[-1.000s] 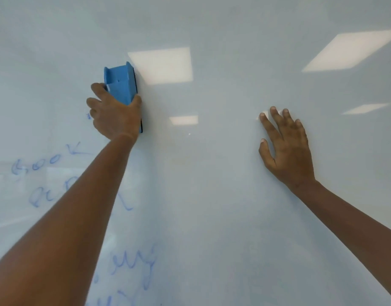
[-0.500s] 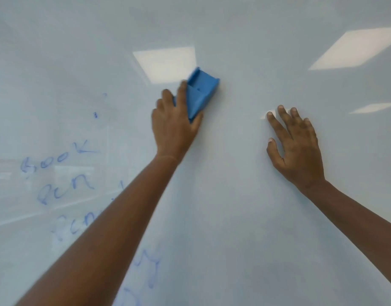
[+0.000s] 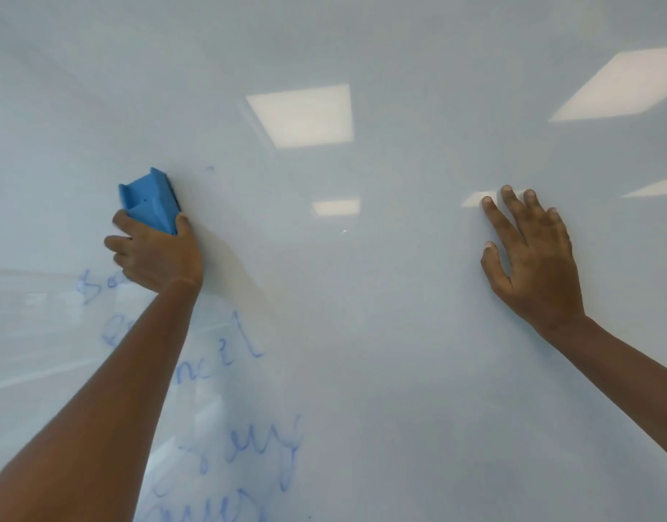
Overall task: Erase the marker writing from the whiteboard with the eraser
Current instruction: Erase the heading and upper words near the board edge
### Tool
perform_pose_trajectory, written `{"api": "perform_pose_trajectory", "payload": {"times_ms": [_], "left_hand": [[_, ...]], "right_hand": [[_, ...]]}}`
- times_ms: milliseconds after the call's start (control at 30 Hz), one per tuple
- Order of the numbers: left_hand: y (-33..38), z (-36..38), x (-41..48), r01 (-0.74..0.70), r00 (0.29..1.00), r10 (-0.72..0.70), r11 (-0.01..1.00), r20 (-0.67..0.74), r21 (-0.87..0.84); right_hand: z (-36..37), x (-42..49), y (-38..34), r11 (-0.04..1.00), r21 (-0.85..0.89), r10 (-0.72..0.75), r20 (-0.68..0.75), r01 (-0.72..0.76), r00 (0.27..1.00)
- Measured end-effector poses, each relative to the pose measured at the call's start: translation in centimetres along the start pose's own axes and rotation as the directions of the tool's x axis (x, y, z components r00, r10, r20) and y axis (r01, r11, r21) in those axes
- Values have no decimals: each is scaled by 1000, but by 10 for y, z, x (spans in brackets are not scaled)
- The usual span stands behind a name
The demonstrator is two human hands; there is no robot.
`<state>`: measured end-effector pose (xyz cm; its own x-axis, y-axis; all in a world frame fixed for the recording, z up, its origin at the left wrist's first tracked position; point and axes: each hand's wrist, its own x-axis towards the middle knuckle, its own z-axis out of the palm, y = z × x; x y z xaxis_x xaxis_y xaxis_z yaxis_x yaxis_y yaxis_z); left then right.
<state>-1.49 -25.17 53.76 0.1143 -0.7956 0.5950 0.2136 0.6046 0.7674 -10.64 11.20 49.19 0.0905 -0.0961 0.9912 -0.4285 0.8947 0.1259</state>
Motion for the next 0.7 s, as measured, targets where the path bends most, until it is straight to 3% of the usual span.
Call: {"api": "perform_pose_trajectory", "payload": {"times_ms": [100,167,267,333,433,533,600,700], "left_hand": [[16,8,-30,-274,961,274,962,24,-4],[25,12,-48,-480,874,481,877,71,-39],[35,14,-49,-608,787,607,793,110,-26],[39,13,-33,-540,837,536,841,107,17],[38,7,4,-254,964,250,966,90,36],[24,-2,25,-72,991,69,997,115,24],[16,-4,21,-65,992,63,998,108,20],[9,-1,-5,-201,977,200,980,71,5]], "right_hand": [[0,0,0,1000,-5,0,2,0,1000],[0,0,0,1000,-2,1,2,-1,1000],[-1,-1,1,1000,4,-1,4,1,1000],[-1,0,1,1000,9,-3,9,3,1000],[-1,0,1,1000,2,-6,10,6,1000],[-1,-1,0,1000,-4,-6,13,6,1000],[-1,-1,0,1000,-7,-6,15,6,1000],[0,-1,-1,1000,-12,-5,13,5,1000]]}}
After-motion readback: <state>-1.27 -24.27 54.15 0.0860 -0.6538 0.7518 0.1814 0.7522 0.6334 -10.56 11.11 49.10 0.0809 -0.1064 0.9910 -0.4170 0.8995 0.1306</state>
